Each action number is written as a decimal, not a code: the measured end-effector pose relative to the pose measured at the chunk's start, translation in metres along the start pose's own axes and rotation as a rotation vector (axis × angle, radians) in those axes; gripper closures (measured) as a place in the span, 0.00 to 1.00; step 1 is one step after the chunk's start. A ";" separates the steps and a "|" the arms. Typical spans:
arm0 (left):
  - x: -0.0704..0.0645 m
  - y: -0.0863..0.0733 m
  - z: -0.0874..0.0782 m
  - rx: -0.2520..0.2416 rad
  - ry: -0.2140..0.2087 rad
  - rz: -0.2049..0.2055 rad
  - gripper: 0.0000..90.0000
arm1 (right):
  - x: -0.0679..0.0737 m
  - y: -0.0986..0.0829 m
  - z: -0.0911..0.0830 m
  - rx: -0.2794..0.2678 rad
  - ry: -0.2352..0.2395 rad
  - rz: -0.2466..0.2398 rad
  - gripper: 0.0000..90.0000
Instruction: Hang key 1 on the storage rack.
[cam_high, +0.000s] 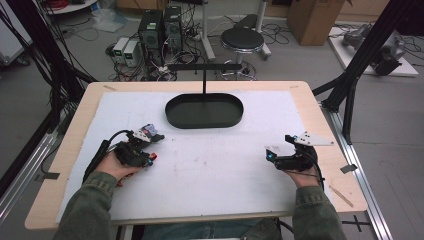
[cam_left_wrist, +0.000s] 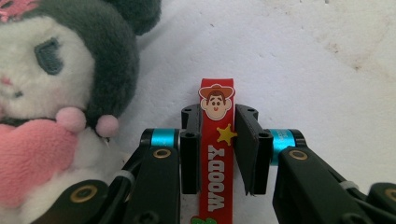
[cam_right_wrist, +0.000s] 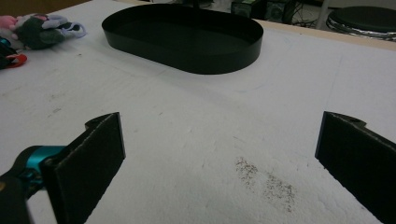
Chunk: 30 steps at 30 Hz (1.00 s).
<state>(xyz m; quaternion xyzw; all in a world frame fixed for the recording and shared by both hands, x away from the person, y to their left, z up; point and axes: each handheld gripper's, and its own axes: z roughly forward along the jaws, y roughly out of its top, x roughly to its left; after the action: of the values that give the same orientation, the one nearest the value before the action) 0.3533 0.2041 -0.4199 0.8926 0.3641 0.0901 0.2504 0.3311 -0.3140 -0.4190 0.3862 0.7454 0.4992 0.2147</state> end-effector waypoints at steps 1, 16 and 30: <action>0.000 0.000 -0.001 -0.001 0.001 0.001 0.80 | 0.000 0.000 0.000 0.000 0.001 0.001 0.00; -0.001 0.009 -0.024 -0.086 -0.010 0.014 0.80 | -0.001 0.000 0.000 -0.003 0.002 0.000 0.00; 0.007 0.041 -0.065 -0.252 -0.117 0.026 0.81 | -0.002 0.001 0.000 -0.014 0.003 -0.003 0.00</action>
<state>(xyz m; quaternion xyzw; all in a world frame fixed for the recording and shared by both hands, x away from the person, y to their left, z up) 0.3603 0.2088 -0.3430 0.8624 0.3229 0.0862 0.3801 0.3321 -0.3156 -0.4184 0.3828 0.7428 0.5045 0.2170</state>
